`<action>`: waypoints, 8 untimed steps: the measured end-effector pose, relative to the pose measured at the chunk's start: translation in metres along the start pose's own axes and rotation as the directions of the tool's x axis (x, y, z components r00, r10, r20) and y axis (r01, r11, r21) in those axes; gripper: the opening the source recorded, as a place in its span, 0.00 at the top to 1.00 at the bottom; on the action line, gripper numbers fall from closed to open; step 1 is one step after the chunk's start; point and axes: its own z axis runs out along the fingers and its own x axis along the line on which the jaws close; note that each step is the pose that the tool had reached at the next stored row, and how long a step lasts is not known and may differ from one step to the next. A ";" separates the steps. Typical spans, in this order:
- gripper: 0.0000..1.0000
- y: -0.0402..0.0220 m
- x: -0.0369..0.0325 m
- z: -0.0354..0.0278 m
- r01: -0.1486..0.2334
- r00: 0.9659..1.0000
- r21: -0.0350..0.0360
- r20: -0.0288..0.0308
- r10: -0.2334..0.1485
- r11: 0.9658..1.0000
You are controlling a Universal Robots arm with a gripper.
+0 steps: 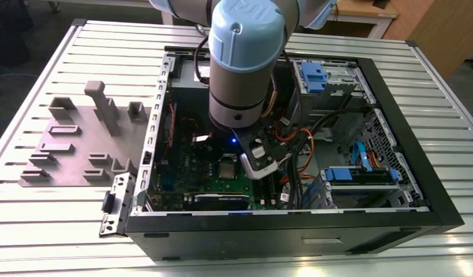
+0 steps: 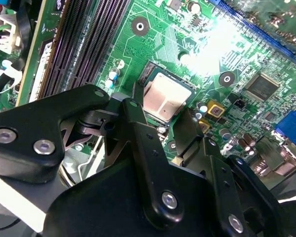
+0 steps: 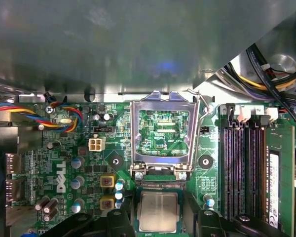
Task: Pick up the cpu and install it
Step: 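Place the cpu into insertion slot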
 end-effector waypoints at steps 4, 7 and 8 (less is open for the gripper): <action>0.49 0.0000 0.0000 0.0011 0.000 1.000 0.000 0.000 0.000 1.000; 0.51 -0.0001 0.0000 0.0012 0.000 1.000 0.000 0.000 0.000 1.000; 0.55 -0.0001 0.0000 0.0012 0.000 1.000 0.000 0.000 0.000 1.000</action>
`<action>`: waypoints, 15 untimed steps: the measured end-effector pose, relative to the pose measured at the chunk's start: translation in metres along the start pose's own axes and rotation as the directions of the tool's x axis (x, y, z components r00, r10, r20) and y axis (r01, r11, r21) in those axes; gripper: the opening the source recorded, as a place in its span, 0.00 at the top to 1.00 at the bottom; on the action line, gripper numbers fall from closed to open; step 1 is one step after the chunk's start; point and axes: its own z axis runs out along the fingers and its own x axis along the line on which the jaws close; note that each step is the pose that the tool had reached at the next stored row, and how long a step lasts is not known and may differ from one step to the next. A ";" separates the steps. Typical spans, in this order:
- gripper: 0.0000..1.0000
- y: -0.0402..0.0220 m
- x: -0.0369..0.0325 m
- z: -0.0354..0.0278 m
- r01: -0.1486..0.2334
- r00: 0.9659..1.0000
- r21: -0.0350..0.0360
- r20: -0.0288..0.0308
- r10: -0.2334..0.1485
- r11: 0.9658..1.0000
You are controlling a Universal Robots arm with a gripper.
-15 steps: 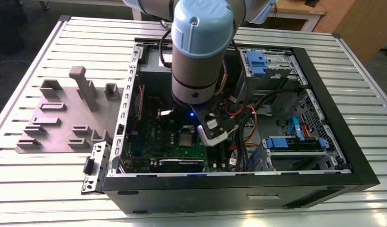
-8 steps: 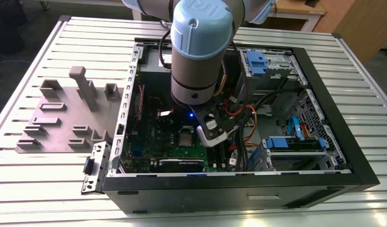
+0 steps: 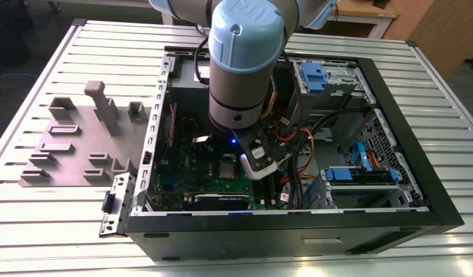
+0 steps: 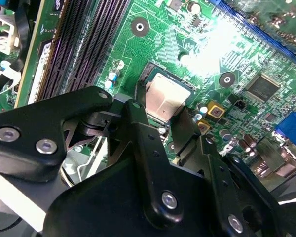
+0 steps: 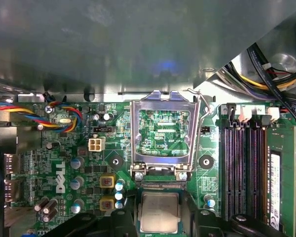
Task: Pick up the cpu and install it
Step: 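Place the cpu into insertion slot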
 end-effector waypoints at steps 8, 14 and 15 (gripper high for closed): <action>0.55 0.0001 0.0000 0.0000 0.006 1.000 -0.002 0.000 -0.006 1.000; 0.55 0.0001 0.0000 -0.0011 0.014 1.000 -0.001 0.000 -0.014 1.000; 0.55 0.0001 0.0000 -0.0014 0.014 1.000 -0.002 0.000 -0.014 1.000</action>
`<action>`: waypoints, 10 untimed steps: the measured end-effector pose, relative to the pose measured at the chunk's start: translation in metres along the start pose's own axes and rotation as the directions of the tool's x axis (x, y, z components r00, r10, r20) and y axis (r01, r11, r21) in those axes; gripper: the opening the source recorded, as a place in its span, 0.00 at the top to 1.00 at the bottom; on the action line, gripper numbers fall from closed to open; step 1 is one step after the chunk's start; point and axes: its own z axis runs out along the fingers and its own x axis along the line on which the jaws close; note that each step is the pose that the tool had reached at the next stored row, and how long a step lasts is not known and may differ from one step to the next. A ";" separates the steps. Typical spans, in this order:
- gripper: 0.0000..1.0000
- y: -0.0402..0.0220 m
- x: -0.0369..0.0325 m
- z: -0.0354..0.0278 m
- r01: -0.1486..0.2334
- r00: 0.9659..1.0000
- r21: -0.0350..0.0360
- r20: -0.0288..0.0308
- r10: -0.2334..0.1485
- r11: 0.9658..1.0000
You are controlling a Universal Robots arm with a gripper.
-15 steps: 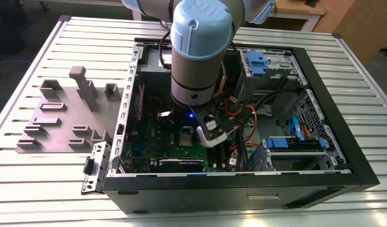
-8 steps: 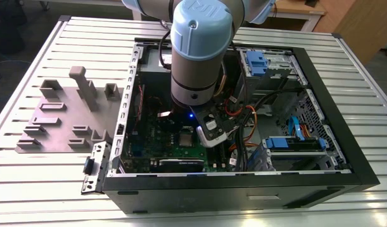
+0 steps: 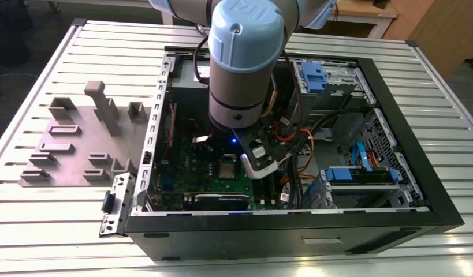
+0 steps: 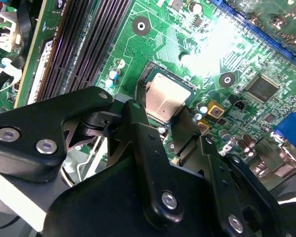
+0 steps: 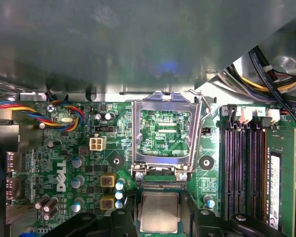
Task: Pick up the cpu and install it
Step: 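Place the cpu into insertion slot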
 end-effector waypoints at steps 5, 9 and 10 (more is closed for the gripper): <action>0.55 0.0000 0.0000 -0.0003 0.000 1.000 0.000 0.000 0.000 1.000; 0.55 0.0000 0.0000 -0.0003 0.002 1.000 0.000 0.000 -0.002 1.000; 0.55 0.0000 0.0000 -0.0003 0.004 1.000 -0.001 0.000 -0.004 1.000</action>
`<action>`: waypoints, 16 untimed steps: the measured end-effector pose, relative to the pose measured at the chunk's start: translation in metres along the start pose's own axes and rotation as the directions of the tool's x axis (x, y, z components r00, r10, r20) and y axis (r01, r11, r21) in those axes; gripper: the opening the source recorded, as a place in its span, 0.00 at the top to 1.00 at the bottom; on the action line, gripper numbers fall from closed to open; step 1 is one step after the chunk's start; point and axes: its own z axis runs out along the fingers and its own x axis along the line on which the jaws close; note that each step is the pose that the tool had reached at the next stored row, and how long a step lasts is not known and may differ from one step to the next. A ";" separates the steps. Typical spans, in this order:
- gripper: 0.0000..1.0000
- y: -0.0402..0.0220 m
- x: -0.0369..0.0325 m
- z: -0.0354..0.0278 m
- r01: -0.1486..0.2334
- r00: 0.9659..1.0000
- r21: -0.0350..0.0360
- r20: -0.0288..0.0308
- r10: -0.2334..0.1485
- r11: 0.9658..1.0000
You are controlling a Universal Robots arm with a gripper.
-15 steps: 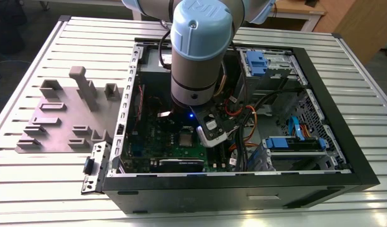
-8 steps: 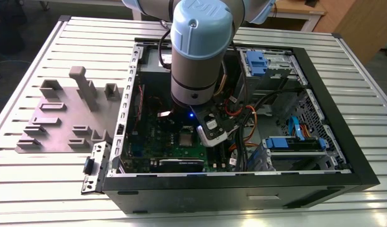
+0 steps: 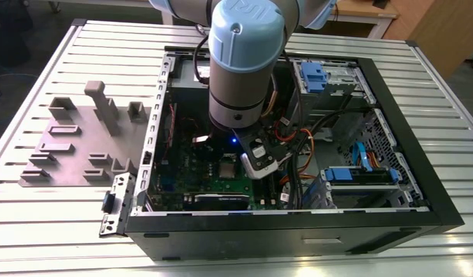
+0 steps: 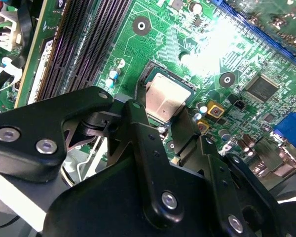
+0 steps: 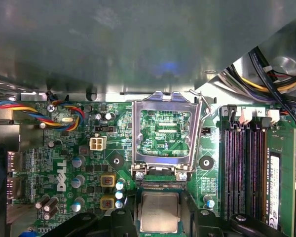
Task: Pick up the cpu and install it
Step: 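Place the cpu into insertion slot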
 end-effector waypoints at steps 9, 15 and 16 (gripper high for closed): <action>0.55 0.0000 0.0000 0.0001 0.007 1.000 -0.013 0.000 -0.007 1.000; 0.55 -0.0012 0.0000 0.0005 0.028 1.000 -0.013 -0.001 -0.028 1.000; 0.55 -0.0012 -0.0001 0.0006 0.032 0.999 -0.013 -0.001 -0.032 0.999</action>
